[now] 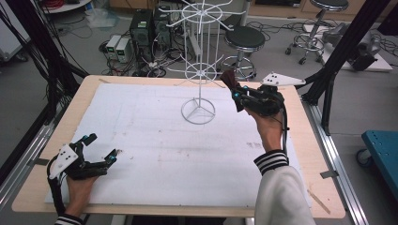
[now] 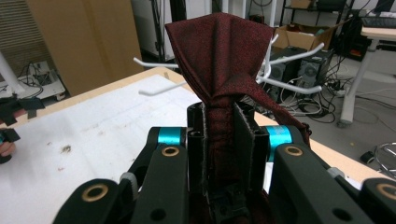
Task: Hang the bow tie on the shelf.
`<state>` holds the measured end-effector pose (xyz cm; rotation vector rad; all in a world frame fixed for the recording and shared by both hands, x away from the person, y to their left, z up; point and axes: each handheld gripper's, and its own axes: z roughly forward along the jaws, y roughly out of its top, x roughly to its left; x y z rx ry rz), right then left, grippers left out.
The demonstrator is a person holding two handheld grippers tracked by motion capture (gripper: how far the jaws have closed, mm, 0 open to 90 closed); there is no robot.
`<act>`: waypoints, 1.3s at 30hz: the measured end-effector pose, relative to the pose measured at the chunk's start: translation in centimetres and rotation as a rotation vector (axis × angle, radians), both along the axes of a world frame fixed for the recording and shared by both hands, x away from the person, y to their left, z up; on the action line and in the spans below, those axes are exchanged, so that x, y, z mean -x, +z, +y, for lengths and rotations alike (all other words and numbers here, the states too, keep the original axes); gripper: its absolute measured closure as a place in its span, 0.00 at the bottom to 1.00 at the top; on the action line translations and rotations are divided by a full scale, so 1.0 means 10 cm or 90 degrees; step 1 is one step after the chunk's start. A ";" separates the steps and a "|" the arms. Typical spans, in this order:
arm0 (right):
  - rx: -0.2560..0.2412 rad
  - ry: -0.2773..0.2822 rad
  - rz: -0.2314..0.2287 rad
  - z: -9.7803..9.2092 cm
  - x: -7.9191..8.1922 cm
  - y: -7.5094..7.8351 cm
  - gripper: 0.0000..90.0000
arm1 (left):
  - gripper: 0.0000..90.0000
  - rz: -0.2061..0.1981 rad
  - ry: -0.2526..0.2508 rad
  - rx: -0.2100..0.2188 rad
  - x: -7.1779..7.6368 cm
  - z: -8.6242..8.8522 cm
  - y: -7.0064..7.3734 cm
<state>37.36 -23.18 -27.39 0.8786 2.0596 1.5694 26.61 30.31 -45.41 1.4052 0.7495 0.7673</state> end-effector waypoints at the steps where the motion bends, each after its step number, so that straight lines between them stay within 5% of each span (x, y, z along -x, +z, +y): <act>1: -0.008 -0.002 -0.004 0.03 -0.01 0.02 0.85 | 0.02 0.000 0.000 0.000 0.00 0.00 0.00; 22: -0.011 0.008 -0.021 0.42 -0.16 0.11 0.85 | 0.02 -0.001 0.000 0.000 0.00 0.00 0.00; 39: -0.022 0.011 0.003 0.55 -0.28 0.01 0.84 | 0.02 0.001 -0.001 -0.001 0.00 0.00 0.00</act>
